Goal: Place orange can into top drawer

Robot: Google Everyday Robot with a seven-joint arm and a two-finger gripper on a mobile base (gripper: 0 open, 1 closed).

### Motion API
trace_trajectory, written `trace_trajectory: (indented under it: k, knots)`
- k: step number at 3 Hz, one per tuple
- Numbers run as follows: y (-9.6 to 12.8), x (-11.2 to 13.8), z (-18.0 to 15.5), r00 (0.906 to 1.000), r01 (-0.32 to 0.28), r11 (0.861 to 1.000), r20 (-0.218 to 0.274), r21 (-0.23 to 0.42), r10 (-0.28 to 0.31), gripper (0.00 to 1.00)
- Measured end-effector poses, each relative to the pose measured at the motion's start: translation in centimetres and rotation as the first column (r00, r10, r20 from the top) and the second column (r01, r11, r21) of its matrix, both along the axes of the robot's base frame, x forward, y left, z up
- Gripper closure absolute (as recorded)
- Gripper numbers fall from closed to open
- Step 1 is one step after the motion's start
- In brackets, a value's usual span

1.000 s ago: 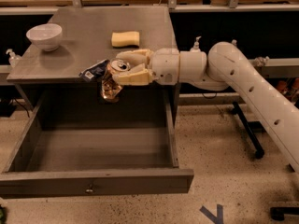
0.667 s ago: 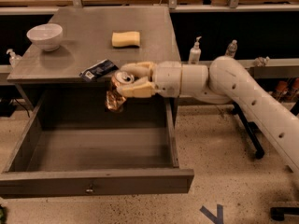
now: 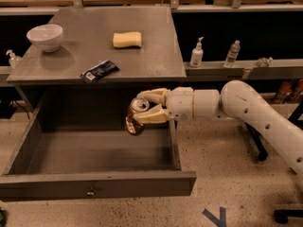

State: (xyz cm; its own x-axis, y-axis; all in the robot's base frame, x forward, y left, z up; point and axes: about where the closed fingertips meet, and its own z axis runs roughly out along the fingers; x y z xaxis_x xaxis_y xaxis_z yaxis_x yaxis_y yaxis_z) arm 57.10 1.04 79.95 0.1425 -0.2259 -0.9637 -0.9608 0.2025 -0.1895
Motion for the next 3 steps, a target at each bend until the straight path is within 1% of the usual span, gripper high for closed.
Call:
trace_trajectory:
  k: [1,2,3]
  knots:
    - [0.4,-0.1,-2.9,0.9994,-0.023,0.995,-0.026,-0.092,0.021,1.00]
    - [1.8,-0.1,-5.6,0.9976,-0.051,0.990,-0.054,-0.129,0.045,1.00]
    - [3.0,0.0,-7.6,0.9967,-0.050,0.986,-0.071,-0.160,0.040,1.00]
